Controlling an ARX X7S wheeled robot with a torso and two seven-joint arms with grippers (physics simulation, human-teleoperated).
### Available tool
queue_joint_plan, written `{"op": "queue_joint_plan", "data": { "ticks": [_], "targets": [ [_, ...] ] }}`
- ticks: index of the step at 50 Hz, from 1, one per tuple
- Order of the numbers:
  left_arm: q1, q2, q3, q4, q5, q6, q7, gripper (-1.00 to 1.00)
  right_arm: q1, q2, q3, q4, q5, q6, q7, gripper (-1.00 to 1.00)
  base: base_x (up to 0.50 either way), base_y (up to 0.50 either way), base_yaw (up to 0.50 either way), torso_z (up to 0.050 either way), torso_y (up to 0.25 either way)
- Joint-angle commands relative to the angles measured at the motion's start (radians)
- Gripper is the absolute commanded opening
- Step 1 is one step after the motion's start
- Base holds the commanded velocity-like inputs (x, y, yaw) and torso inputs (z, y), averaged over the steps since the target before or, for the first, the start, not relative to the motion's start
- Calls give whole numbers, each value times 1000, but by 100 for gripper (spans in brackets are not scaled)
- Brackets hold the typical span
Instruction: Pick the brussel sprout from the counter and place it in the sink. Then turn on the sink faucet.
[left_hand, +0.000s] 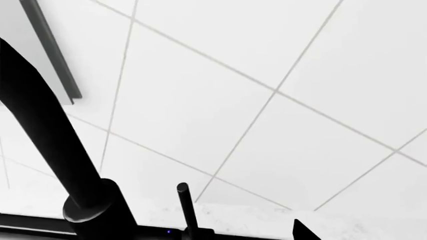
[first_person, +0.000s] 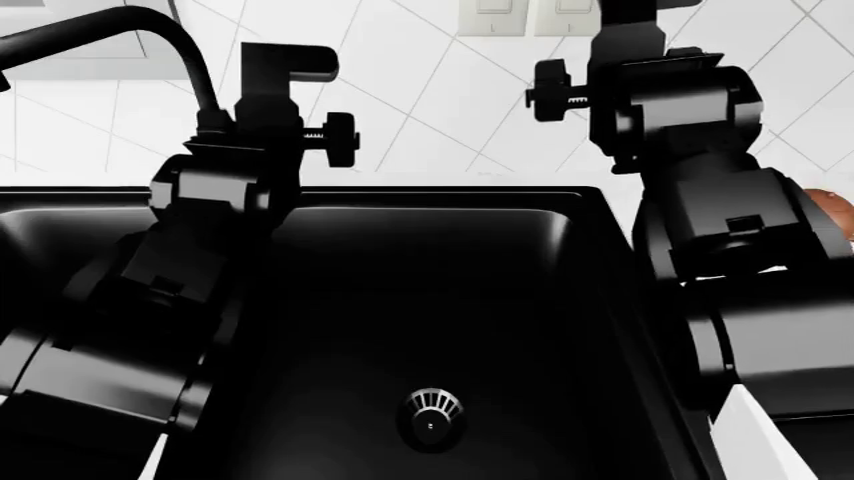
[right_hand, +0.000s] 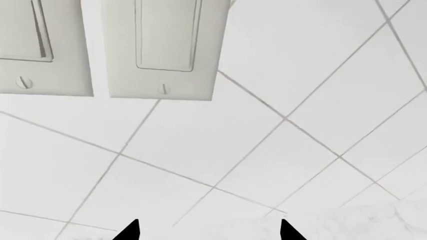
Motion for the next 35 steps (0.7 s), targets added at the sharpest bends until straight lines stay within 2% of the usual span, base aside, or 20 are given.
{"op": "queue_joint_plan", "data": {
  "ticks": [1,3,6,7,10,11,13,14,16,19,20,22,26,30,35],
  "targets": [
    [-5,20,-4,-3,19,20,27,100,62,-19,35,-1,-39,103,-38,100,0,0,0,0,0],
    [-7,20,-15,-3,27,18,27,100,87,-13,16,-25,-44,171,-63,100,0,0,0,0,0],
    [-9,20,-44,-3,56,13,28,100,-65,55,-9,-475,-21,575,-80,100,0,0,0,0,0],
    [-10,20,-52,-3,64,12,27,100,-101,71,26,-625,-6,718,-65,100,0,0,0,0,0],
    [-10,20,-65,-3,76,11,29,100,-140,113,12,-976,11,918,-63,100,0,0,0,0,0],
    [-10,20,-66,-3,78,11,29,100,-118,178,-47,-985,161,930,36,100,0,0,0,0,0],
    [-12,20,-70,-3,82,9,29,100,-88,346,-142,-1051,461,930,336,100,0,0,0,0,0],
    [-13,20,-72,-3,86,8,28,100,-94,388,-104,-1046,611,930,486,100,0,0,0,0,0],
    [-17,20,-84,-3,96,7,29,100,-79,476,-180,-1045,911,907,786,100,0,0,0,0,0],
    [-17,20,-103,-3,115,6,30,100,-41,645,-375,-1158,1361,759,1236,100,0,0,0,0,0],
    [-17,20,-109,-3,121,6,32,100,-23,698,-440,-1214,1511,701,1344,100,0,0,0,0,0],
    [-17,20,-121,-3,131,5,33,100,18,814,-553,-1346,1811,595,1343,100,0,0,0,0,5],
    [-21,20,-117,-3,127,4,33,100,119,980,-689,-1540,2411,446,1342,100,0,0,0,0,0],
    [-19,20,-107,-3,115,5,32,100,165,1071,-756,-1662,2499,368,1339,100,0,0,0,0,0],
    [-20,19,-142,-3,150,0,37,100,147,1148,-786,-1756,2501,319,1318,100,0,0,0,0,0]
  ]
}}
